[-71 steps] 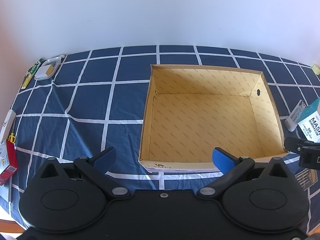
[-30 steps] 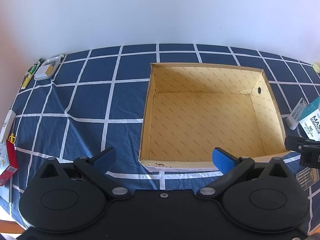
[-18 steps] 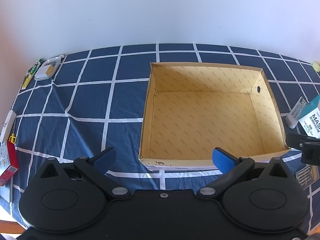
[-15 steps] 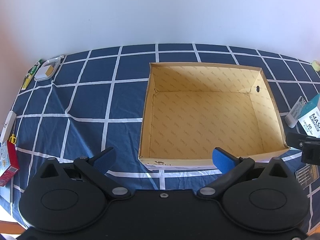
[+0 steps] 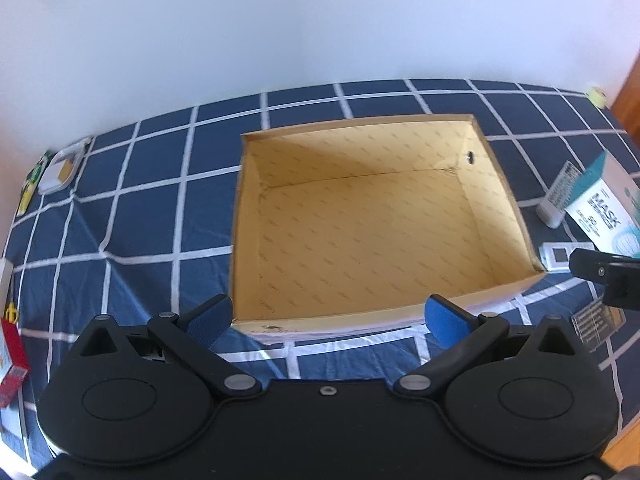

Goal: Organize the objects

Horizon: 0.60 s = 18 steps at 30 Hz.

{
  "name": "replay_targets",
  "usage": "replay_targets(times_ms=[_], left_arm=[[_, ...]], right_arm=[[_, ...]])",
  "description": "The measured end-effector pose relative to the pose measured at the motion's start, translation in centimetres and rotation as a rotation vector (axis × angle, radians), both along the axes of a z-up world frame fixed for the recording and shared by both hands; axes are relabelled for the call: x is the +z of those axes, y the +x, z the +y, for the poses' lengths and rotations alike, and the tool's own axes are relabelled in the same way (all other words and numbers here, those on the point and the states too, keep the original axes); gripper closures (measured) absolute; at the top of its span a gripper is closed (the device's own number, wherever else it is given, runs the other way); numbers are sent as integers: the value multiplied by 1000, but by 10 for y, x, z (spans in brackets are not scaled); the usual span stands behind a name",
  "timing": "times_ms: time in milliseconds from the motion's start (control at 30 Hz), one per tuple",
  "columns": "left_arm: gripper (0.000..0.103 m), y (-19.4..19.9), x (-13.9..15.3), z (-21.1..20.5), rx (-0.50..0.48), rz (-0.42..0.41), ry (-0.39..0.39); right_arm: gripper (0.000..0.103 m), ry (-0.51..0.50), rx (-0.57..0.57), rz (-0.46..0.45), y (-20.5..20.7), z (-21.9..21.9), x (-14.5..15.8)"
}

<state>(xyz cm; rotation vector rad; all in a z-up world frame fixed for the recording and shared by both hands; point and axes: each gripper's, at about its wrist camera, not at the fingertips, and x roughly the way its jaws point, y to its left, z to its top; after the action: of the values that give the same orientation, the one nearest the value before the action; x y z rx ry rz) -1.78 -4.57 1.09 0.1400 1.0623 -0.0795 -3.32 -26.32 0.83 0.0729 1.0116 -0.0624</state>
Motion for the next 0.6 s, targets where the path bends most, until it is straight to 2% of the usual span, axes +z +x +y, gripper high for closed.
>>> replay_targets(times_ms=[600], left_arm=[[0,2,-9,-91,-256,11,23]], right_arm=[[0,71,-278,-24,-47,-88,-3]])
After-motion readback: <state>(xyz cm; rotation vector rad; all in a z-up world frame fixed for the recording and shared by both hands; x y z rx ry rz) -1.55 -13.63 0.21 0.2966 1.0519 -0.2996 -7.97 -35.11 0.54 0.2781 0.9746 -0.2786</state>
